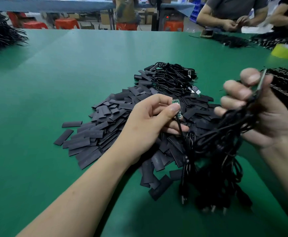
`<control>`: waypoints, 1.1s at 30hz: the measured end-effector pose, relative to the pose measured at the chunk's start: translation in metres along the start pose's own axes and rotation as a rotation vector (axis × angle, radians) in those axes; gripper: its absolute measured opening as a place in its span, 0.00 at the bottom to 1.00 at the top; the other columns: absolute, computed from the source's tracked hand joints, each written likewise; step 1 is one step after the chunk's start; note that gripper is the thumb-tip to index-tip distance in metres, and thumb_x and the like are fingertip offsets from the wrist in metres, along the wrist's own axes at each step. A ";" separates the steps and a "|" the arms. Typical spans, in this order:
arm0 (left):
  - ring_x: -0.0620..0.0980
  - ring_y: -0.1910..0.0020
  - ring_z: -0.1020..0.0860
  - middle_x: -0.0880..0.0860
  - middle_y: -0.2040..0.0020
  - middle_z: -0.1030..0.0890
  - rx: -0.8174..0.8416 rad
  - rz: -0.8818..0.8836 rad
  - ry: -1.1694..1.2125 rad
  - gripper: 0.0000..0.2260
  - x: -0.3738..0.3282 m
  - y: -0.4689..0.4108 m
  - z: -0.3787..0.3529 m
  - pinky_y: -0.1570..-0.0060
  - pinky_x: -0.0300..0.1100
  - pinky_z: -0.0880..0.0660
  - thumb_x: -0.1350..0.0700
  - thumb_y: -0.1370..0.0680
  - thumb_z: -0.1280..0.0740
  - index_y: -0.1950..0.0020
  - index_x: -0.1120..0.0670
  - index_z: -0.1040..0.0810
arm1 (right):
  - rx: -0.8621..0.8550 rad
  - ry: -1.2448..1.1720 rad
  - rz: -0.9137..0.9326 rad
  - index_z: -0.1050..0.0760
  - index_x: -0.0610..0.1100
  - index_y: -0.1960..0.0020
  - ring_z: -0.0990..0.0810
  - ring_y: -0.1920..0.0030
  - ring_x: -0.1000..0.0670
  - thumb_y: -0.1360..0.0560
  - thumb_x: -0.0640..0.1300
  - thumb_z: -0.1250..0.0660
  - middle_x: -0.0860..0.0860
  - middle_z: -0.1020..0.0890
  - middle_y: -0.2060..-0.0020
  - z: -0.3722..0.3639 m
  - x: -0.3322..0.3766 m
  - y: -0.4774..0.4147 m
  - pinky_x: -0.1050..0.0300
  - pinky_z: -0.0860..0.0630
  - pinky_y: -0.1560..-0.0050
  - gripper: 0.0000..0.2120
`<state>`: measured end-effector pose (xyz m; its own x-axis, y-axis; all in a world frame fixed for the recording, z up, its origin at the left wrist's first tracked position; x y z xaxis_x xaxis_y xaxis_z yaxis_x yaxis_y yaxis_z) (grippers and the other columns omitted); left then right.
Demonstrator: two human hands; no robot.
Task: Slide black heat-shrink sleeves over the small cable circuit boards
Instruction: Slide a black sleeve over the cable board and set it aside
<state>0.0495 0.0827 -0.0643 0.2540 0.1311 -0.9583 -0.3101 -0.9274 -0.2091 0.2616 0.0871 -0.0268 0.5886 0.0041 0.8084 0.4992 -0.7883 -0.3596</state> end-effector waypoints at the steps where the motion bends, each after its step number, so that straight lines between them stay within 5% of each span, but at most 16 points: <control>1: 0.52 0.65 0.15 0.52 0.64 0.21 -0.013 -0.003 0.014 0.03 0.000 0.000 0.001 0.63 0.38 0.19 0.61 0.17 0.35 0.50 0.58 0.25 | -0.019 -0.069 -0.015 0.19 0.51 0.55 0.21 0.66 0.60 0.29 0.53 0.24 0.57 0.20 0.64 0.002 0.004 0.001 0.65 0.22 0.61 0.08; 5: 0.50 0.65 0.14 0.49 0.64 0.18 -0.068 -0.005 0.085 0.03 -0.003 -0.001 0.004 0.67 0.34 0.21 0.59 0.17 0.34 0.50 0.56 0.24 | -0.278 0.283 -0.120 0.19 0.53 0.59 0.25 0.72 0.61 0.38 0.61 0.19 0.58 0.23 0.67 0.018 0.015 0.005 0.69 0.27 0.73 0.16; 8: 0.50 0.65 0.14 0.48 0.64 0.18 -0.096 -0.011 0.108 0.03 -0.003 -0.002 0.006 0.69 0.33 0.22 0.59 0.18 0.33 0.51 0.55 0.23 | -0.406 0.653 -0.328 0.16 0.49 0.56 0.18 0.71 0.52 0.40 0.53 0.19 0.47 0.17 0.63 0.026 0.011 0.007 0.63 0.24 0.75 0.16; 11: 0.51 0.65 0.14 0.47 0.64 0.18 -0.113 -0.020 0.117 0.04 -0.005 -0.001 0.007 0.70 0.33 0.22 0.60 0.18 0.32 0.53 0.54 0.23 | -0.469 1.017 -0.393 0.16 0.46 0.53 0.16 0.65 0.52 0.37 0.51 0.21 0.44 0.13 0.60 0.026 0.003 0.005 0.65 0.21 0.64 0.16; 15: 0.58 0.56 0.13 0.52 0.58 0.15 -0.168 -0.079 -0.029 0.05 -0.005 -0.002 0.011 0.58 0.45 0.16 0.58 0.20 0.28 0.55 0.49 0.19 | -0.513 1.485 -0.121 0.16 0.55 0.51 0.17 0.54 0.62 0.27 0.57 0.27 0.60 0.14 0.55 0.011 -0.002 -0.004 0.62 0.22 0.47 0.09; 17: 0.54 0.53 0.14 0.54 0.55 0.14 -0.206 -0.139 -0.140 0.05 -0.005 -0.002 0.014 0.48 0.48 0.17 0.56 0.22 0.26 0.56 0.46 0.16 | -0.386 1.429 -0.102 0.16 0.57 0.50 0.17 0.53 0.62 0.25 0.63 0.34 0.62 0.15 0.54 -0.007 -0.010 -0.010 0.58 0.22 0.48 0.13; 19: 0.46 0.57 0.17 0.49 0.58 0.14 -0.208 -0.170 -0.137 0.06 -0.007 -0.001 0.015 0.51 0.40 0.20 0.57 0.23 0.25 0.57 0.46 0.15 | -0.236 1.350 -0.159 0.17 0.55 0.48 0.17 0.53 0.58 0.23 0.63 0.38 0.59 0.14 0.54 -0.021 -0.026 -0.016 0.54 0.21 0.47 0.16; 22: 0.43 0.62 0.19 0.48 0.61 0.16 -0.171 -0.156 -0.084 0.06 -0.008 -0.001 0.014 0.57 0.36 0.21 0.59 0.23 0.26 0.57 0.49 0.15 | -0.144 1.197 -0.175 0.19 0.46 0.50 0.17 0.55 0.48 0.19 0.53 0.36 0.49 0.14 0.58 -0.032 -0.042 -0.020 0.44 0.22 0.45 0.12; 24: 0.42 0.62 0.20 0.48 0.62 0.16 -0.146 -0.186 -0.137 0.04 -0.009 -0.002 0.016 0.57 0.34 0.22 0.59 0.22 0.27 0.55 0.51 0.16 | -0.142 1.019 -0.145 0.20 0.43 0.51 0.15 0.55 0.51 0.17 0.45 0.38 0.48 0.13 0.61 -0.036 -0.044 -0.021 0.54 0.21 0.45 0.10; 26: 0.43 0.58 0.20 0.49 0.59 0.15 -0.072 -0.192 -0.268 0.01 -0.014 -0.003 0.024 0.53 0.36 0.23 0.57 0.22 0.27 0.51 0.51 0.16 | -0.189 0.892 -0.093 0.21 0.44 0.53 0.17 0.61 0.50 0.16 0.43 0.40 0.48 0.16 0.67 -0.037 -0.039 -0.021 0.60 0.21 0.53 0.12; 29: 0.46 0.60 0.20 0.48 0.58 0.15 0.205 -0.067 -0.622 0.06 -0.019 -0.003 0.043 0.54 0.41 0.24 0.51 0.25 0.23 0.49 0.47 0.14 | -0.327 0.742 -0.052 0.23 0.44 0.56 0.27 0.75 0.49 0.15 0.44 0.41 0.51 0.29 0.74 -0.035 -0.021 -0.022 0.54 0.23 0.70 0.13; 31: 0.46 0.54 0.17 0.46 0.55 0.15 0.375 0.046 -0.756 0.08 -0.020 -0.001 0.053 0.48 0.44 0.22 0.49 0.28 0.21 0.49 0.45 0.13 | -0.342 0.922 -0.049 0.23 0.46 0.58 0.33 0.77 0.51 0.15 0.46 0.41 0.54 0.33 0.74 -0.034 -0.002 -0.024 0.57 0.31 0.75 0.15; 33: 0.46 0.49 0.18 0.45 0.52 0.16 0.457 0.080 -0.798 0.11 -0.019 0.000 0.058 0.43 0.41 0.24 0.49 0.30 0.20 0.48 0.44 0.12 | -0.276 1.372 -0.075 0.23 0.50 0.59 0.33 0.77 0.56 0.17 0.52 0.40 0.55 0.30 0.76 -0.033 0.011 -0.028 0.61 0.34 0.73 0.15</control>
<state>-0.0084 0.1005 -0.0569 -0.4375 0.4328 -0.7882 -0.6745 -0.7377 -0.0307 0.2336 0.0891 0.0075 -0.5959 -0.4199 0.6845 0.2678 -0.9075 -0.3236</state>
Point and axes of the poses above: each hand's wrist, its own y-axis away from the middle knuckle, its own z-axis out of the back of the hand, x = y × z, the point moved 1 cm from there along -y, towards the middle knuckle
